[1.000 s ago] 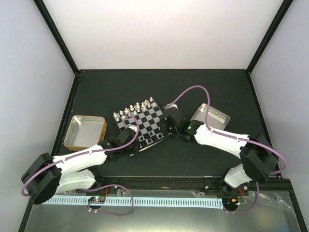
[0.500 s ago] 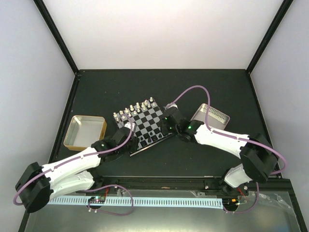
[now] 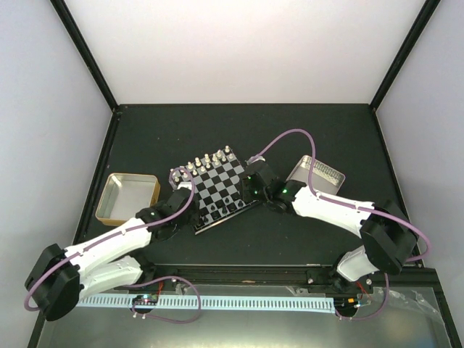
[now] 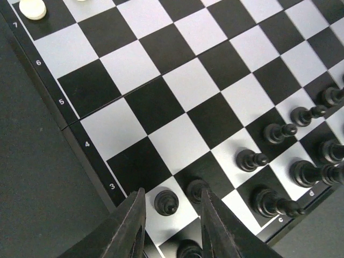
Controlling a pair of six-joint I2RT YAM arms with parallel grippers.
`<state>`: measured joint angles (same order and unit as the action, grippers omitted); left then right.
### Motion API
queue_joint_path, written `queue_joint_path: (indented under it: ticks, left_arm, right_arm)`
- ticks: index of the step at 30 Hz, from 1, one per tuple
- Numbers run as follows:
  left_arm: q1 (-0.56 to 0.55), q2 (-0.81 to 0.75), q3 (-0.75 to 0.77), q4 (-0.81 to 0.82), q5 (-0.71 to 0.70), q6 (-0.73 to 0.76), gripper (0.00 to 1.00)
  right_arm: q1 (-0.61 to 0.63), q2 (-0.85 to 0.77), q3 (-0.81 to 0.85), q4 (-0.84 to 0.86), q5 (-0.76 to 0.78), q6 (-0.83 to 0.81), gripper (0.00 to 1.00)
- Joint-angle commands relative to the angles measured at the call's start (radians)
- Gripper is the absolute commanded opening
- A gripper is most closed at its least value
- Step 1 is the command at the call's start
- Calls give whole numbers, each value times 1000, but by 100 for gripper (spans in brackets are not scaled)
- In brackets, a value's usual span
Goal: Set up the chess pieces on the board
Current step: Adjust the chess piece at the center of the board.
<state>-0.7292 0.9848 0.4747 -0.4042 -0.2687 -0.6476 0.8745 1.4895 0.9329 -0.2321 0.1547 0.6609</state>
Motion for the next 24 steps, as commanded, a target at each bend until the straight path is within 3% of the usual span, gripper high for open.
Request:
queue_joint_path:
  ticks: [1,5,9,24]
  left_arm:
    - [12,41,41,-5,30,-3,29]
    - [17,107,60,-22,35,-4,26]
    - [19,151,77,-22,41,5,16]
    - [20,151,67,-54,33,9,11]
  right_arm:
    - [-5,-3,9,16,-9,13,47]
    - [-6,1,11,17,-14,13,47]
    - [-5,4,9,20,-26,13,47]
    - [-6,10,6,27,-43,14,46]
